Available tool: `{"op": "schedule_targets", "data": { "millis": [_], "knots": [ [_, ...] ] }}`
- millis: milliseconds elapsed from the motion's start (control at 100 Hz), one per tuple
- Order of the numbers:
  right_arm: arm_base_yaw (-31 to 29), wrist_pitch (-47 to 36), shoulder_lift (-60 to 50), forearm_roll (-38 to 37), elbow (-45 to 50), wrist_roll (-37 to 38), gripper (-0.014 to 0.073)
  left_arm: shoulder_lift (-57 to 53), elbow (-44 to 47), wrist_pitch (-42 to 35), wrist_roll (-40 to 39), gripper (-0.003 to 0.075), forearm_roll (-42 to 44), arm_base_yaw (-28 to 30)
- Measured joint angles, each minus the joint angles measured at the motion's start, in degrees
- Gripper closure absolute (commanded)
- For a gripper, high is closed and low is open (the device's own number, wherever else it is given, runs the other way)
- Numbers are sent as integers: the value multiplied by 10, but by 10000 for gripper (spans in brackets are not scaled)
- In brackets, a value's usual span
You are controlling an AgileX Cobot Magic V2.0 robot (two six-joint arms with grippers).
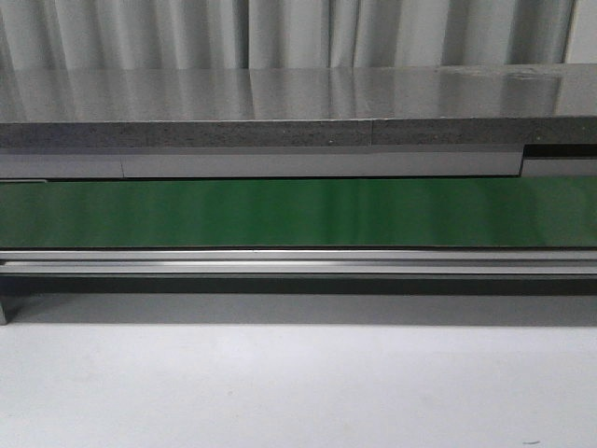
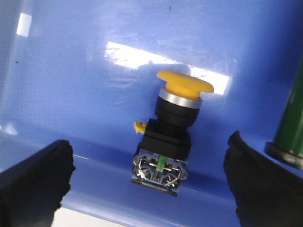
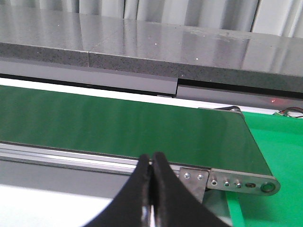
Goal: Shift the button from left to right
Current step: 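Grasp the yellow-capped button with the left gripper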
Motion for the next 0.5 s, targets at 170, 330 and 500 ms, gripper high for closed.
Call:
{"op": "schedule_targets", "data": {
  "millis": [170, 330, 500],
  "knots": [
    [0, 0, 0, 0, 0, 0, 662, 33, 0, -6, 3, 111, 0, 0],
    [0, 0, 0, 0, 0, 0, 662, 52, -1, -18, 3, 111, -2, 0],
    [0, 0, 0, 0, 0, 0, 662, 73, -6, -28, 3, 121, -2, 0]
  ]
}}
